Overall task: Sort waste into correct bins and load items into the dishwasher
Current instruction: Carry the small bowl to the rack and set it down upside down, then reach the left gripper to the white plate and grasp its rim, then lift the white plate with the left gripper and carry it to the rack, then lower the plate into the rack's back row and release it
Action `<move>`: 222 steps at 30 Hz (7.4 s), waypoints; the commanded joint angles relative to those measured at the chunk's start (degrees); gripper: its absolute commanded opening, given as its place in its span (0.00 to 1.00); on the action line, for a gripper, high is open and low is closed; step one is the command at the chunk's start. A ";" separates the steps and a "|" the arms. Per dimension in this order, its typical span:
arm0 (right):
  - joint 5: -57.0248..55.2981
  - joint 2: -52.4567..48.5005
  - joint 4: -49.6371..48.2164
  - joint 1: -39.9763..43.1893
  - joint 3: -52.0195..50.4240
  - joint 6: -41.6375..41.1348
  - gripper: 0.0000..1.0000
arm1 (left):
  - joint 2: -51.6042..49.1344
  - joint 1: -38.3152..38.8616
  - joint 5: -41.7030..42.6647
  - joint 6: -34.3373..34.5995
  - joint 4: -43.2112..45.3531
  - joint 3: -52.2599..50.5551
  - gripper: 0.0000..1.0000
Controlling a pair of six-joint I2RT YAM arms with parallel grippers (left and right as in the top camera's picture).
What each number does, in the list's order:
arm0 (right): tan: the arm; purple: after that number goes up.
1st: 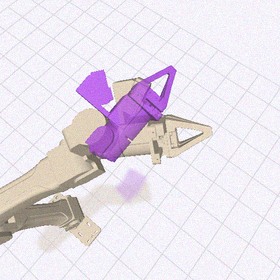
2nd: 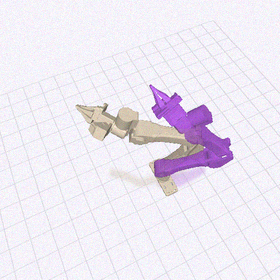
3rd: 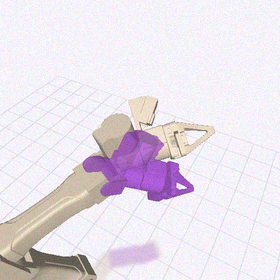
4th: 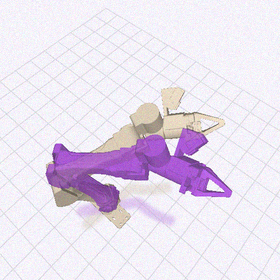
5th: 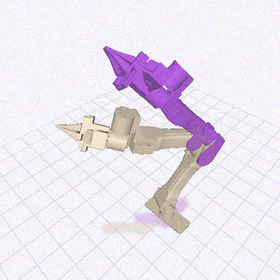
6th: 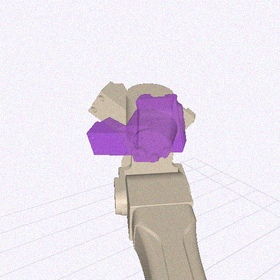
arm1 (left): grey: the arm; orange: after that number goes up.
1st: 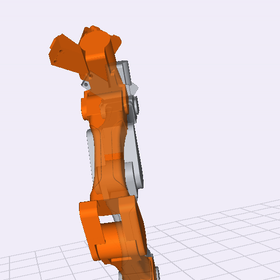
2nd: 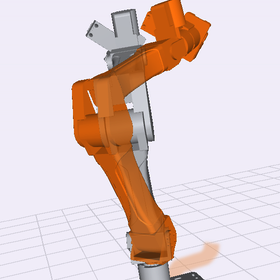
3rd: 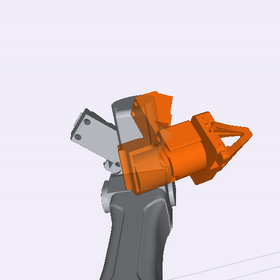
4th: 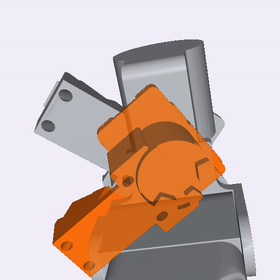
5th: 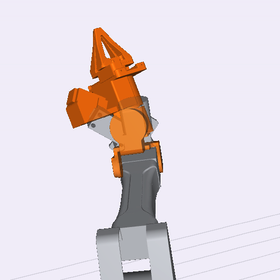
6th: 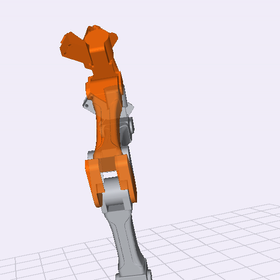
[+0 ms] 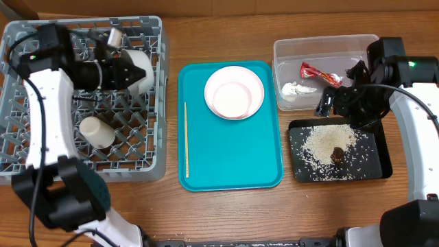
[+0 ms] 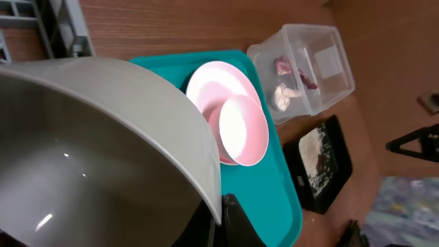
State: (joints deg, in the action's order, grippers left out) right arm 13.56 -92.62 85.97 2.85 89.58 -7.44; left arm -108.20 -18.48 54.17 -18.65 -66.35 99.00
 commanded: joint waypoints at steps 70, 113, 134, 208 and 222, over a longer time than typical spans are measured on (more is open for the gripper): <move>0.22 1.64 0.31 -0.15 0.50 0.02 1.00 | -12.31 54.18 -61.33 11.17 11.74 0.20 0.97; 0.20 1.64 0.52 -0.15 0.50 0.04 1.00 | -5.53 6.21 16.06 15.41 30.45 8.63 0.04; 0.20 1.64 1.25 -0.15 0.50 0.04 1.00 | -22.45 -7.10 24.83 25.51 40.81 8.63 0.07; 0.17 1.64 1.40 -0.15 0.50 0.22 1.00 | -16.41 22.64 -82.68 15.17 20.46 8.83 0.04; 0.17 1.64 1.53 -0.15 0.50 0.22 1.00 | -8.35 12.90 -21.49 15.80 23.85 11.15 0.04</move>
State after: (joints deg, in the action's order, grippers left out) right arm 13.56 -92.62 87.66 2.87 89.58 -7.44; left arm -119.66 -1.13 3.44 -2.92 -43.59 108.22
